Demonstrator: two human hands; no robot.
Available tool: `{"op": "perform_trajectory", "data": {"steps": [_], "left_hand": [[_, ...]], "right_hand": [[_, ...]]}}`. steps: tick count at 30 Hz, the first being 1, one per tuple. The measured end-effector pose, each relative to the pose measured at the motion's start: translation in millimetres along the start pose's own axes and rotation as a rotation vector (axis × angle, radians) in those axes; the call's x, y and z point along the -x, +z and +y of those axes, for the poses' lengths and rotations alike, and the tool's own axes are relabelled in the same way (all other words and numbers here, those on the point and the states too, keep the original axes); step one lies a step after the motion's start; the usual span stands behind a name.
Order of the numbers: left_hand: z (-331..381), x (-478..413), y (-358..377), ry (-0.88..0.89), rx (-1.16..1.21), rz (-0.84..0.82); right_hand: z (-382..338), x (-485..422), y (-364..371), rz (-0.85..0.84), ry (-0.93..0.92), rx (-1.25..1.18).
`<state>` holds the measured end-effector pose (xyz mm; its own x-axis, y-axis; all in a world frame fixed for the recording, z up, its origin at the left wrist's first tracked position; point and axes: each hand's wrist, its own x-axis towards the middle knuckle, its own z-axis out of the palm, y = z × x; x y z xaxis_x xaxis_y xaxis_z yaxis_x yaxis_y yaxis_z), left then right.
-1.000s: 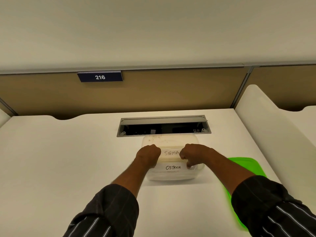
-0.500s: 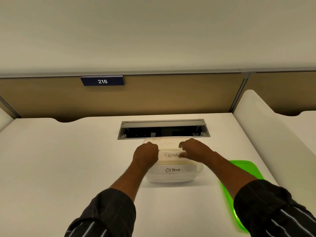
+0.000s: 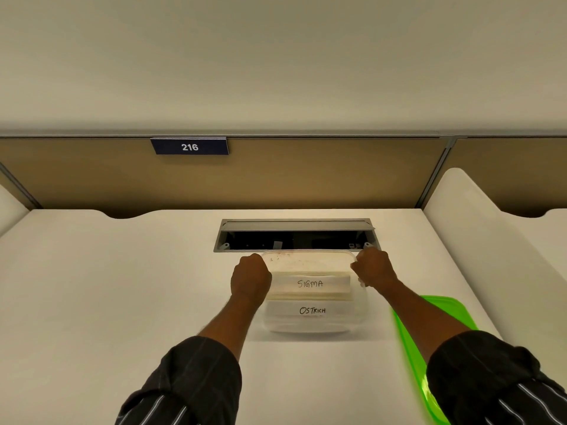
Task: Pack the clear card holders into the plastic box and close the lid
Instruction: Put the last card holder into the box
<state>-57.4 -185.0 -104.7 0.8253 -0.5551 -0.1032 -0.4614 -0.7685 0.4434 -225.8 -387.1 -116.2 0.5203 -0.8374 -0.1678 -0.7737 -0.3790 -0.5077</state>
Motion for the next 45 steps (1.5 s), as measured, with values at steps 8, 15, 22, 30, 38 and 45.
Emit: {"op": "perform_trajectory", "data": {"steps": [8, 15, 22, 30, 38, 45], "left_hand": [[-5, 8, 0, 0.015, -0.033, -0.006], [-20, 38, -7, 0.004, -0.01, -0.013], [-37, 70, -14, -0.036, 0.02, -0.006], [-57, 103, -15, -0.023, 0.055, 0.009], [-82, 127, -14, 0.059, 0.03, 0.009], [-94, 135, -19, 0.094, 0.034, -0.012]], "right_hand": [[-1, 12, 1, 0.008, 0.021, -0.051], [-5, 46, 0, -0.005, 0.03, -0.096], [-5, 80, 7, -0.017, 0.022, -0.082], [-1, 108, 15, -0.001, 0.01, -0.124], [0, 135, 28, 0.044, 0.036, -0.099], [0, 152, 37, 0.074, 0.087, -0.07]]}}
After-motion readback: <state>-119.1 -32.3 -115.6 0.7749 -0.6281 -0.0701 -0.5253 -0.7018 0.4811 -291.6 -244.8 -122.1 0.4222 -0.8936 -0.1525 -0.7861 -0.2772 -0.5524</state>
